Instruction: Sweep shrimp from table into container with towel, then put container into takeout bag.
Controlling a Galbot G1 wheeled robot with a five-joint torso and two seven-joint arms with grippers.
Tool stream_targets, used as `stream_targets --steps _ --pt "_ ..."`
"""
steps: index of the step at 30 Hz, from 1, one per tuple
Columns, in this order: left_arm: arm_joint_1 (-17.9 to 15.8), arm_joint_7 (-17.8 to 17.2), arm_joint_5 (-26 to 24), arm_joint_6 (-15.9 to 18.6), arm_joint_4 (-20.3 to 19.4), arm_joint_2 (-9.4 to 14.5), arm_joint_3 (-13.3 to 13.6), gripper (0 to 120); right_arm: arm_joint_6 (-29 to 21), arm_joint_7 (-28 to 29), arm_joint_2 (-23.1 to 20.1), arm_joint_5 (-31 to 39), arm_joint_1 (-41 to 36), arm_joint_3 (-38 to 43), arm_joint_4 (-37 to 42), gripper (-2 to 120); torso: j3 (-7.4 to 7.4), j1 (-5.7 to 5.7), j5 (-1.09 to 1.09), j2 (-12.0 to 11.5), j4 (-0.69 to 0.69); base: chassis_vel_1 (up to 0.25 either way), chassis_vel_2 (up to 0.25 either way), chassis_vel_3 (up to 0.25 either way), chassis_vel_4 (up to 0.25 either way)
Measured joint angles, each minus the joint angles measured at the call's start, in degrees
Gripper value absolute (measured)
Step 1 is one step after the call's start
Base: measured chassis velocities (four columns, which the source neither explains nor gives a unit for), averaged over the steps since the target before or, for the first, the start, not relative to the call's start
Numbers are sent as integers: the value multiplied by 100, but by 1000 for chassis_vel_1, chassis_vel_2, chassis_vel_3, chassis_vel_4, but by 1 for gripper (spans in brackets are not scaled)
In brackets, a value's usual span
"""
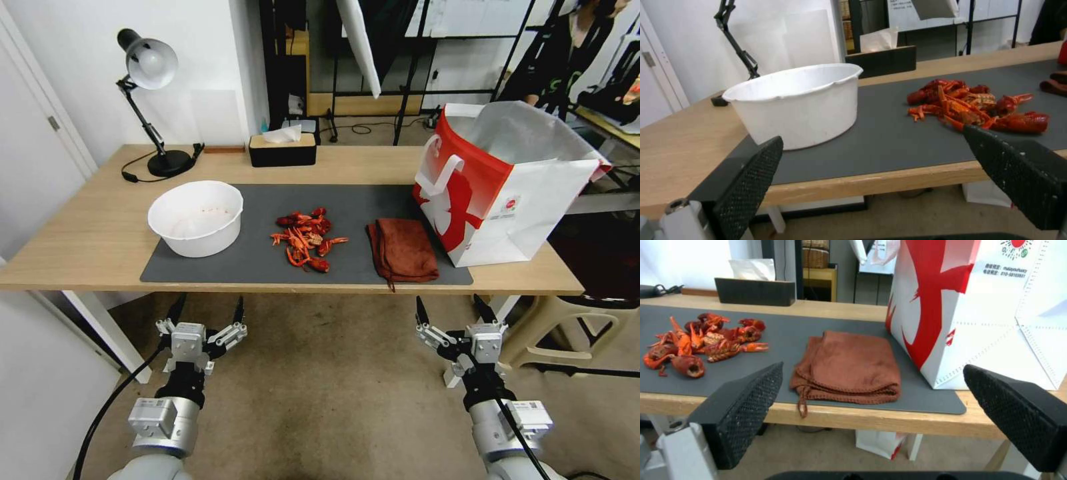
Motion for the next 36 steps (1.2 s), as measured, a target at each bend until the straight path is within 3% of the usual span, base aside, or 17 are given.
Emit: stream_targets --steps 3,5,6,8,9,11,12,14,19,22,23,25,26,29,36 --pt "-48 -102 1 -121 64 15 26 100 45 14 -4 1 9 0 -20 100 0 0 1 0 1 0 0 0 0" --pt "-222 -426 32 -526 273 68 120 100 283 91 -32 19 51 -3 -119 100 0 0 -1 0 0 0 0 0 0" --pt "-222 -426 32 -526 273 68 120 100 283 91 -32 19 51 -3 -119 100 0 0 -1 0 0 0 0 0 0" --pt "-358 -700 62 -860 445 110 190 100 586 196 -73 51 108 -7 -255 100 0 0 -1 0 0 0 0 0 0" --pt "-472 -931 89 -1147 593 145 259 100 861 286 -110 80 159 -14 -376 100 0 0 0 0 0 0 0 0 0" --pt "-512 -1008 98 -1239 641 157 279 100 975 324 -124 92 180 -16 -425 100 0 0 0 0 0 0 0 0 0" --pt "-657 -1300 131 -1603 828 203 365 100 1291 430 -163 126 238 -22 -571 100 0 0 0 0 0 0 0 0 0" --pt "-830 -1638 168 -2017 1040 258 458 100 1703 569 -217 168 315 -28 -751 100 0 0 0 0 0 0 0 0 0" --pt "-986 -1932 196 -2417 1229 323 538 100 2330 782 -297 234 431 -40 -1032 100 0 1 0 0 0 0 0 0 0" --pt "-1084 -2187 225 -2979 1421 505 576 100 2881 975 -406 348 530 -70 -1212 100 1 1 4 0 -2 0 0 0 0" --pt "-1084 -2187 225 -2979 1421 505 576 100 2881 975 -406 348 530 -70 -1212 100 1 1 4 0 -2 0 0 0 0" --pt "-1090 -2313 240 -3334 1511 655 570 100 3082 1039 -504 467 556 -115 -1100 100 0 1 -9 0 -2 0 0 0 0" --pt "-1038 -2329 239 -3398 1514 720 524 100 3098 1044 -508 479 549 -120 -1097 100 1 2 6 -1 0 0 0 0 0" --pt "-998 -2332 237 -3438 1513 749 513 100 3106 1048 -511 484 539 -128 -1072 100 0 1 -4 0 1 0 0 0 0" --pt "-974 -2317 240 -3440 1517 752 537 100 3106 1053 -528 507 471 -127 -1036 100 0 1 0 0 0 0 0 0 0"
